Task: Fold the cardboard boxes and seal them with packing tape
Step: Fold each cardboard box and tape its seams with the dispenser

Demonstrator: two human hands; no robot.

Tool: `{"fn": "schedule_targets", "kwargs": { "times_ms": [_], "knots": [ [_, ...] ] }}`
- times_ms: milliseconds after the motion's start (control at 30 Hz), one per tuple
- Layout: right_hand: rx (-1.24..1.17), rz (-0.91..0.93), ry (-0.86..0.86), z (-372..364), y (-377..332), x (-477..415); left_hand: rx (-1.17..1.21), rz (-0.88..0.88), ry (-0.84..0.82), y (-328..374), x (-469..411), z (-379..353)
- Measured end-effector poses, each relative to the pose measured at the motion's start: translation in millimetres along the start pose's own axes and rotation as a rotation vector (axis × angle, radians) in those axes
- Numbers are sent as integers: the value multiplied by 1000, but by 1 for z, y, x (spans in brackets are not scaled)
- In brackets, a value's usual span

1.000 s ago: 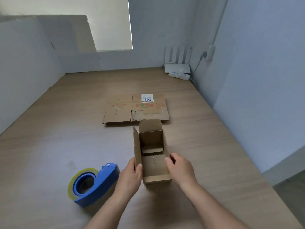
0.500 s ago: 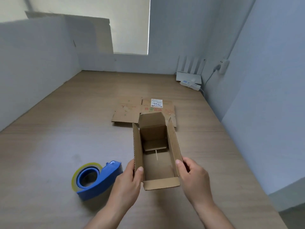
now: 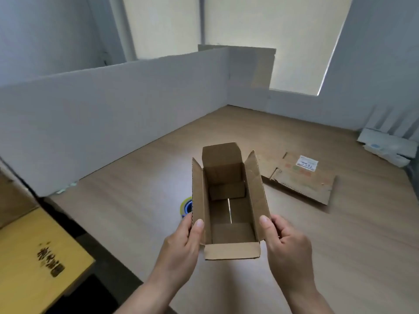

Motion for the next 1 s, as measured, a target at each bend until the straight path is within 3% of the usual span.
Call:
{"fn": "schedule_targets", "kwargs": {
  "times_ms": [267,567,833,1000],
  "knots": [
    [-218,70,-302,-105,-38,25,-16,149,389,-54,60,95],
    [-317,209,-587,-207,-117,60,38,242,697,-107,117,191],
    [-354,266,-778,-309,-195,100,36,346,817,-179,134,292],
    [-272,338,-802,-374,-239,121,-18,425,773,-217,130,355]
  ]
}}
Point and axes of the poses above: each hand's wrist, its own x-axis away from the middle knuckle, its own z-axis out of the back of the hand, y = z × x, the point moved 8 cm from there along -x, towards the middle knuckle, and after that the axes turned 12 degrees about z, right-handed, at the moved point
